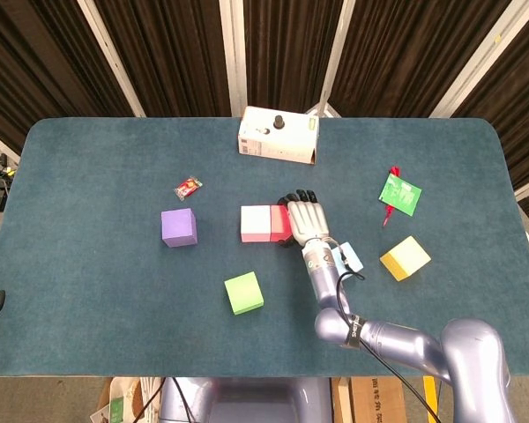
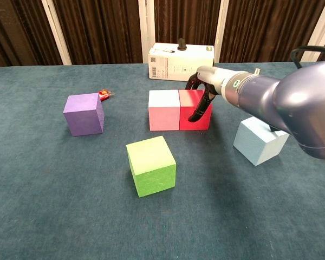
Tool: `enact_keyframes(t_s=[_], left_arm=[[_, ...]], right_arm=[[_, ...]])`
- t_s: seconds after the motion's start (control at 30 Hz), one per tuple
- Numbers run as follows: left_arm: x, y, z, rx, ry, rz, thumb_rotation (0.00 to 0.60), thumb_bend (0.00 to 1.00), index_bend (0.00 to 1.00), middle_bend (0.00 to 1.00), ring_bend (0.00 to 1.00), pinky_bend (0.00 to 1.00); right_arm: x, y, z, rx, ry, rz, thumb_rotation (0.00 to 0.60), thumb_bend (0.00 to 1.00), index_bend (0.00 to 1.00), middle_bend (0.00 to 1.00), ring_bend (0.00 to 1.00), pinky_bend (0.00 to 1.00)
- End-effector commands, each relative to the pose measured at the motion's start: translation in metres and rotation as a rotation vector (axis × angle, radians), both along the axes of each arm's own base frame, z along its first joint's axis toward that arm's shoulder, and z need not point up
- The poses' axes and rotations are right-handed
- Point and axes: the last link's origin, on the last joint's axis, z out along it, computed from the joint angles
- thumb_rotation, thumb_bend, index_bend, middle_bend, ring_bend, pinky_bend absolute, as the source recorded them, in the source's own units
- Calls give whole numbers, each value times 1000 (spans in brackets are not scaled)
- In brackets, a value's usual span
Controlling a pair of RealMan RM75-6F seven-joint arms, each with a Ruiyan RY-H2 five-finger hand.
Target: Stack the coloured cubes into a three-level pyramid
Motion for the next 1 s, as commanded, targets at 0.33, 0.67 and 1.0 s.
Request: enact_keyframes(t_s=[0.33,0.67,1.0], left_arm=[[-1,0,1,6,-3,0,600,389,61,0,0,0],[0,2,-4,-11,13,5,600,386,61,0,0,0],[6,-1,-3,-1,-25,-46,600,338,62,0,0,0]], right_arm=[[5,2,10,-5,-7,16,600,183,163,99,14,0],[6,17,75,-99,-90,85,600,183,106,43,0,0],[-55,65,166,-158,-104,65,600,183,93,43,0,0]])
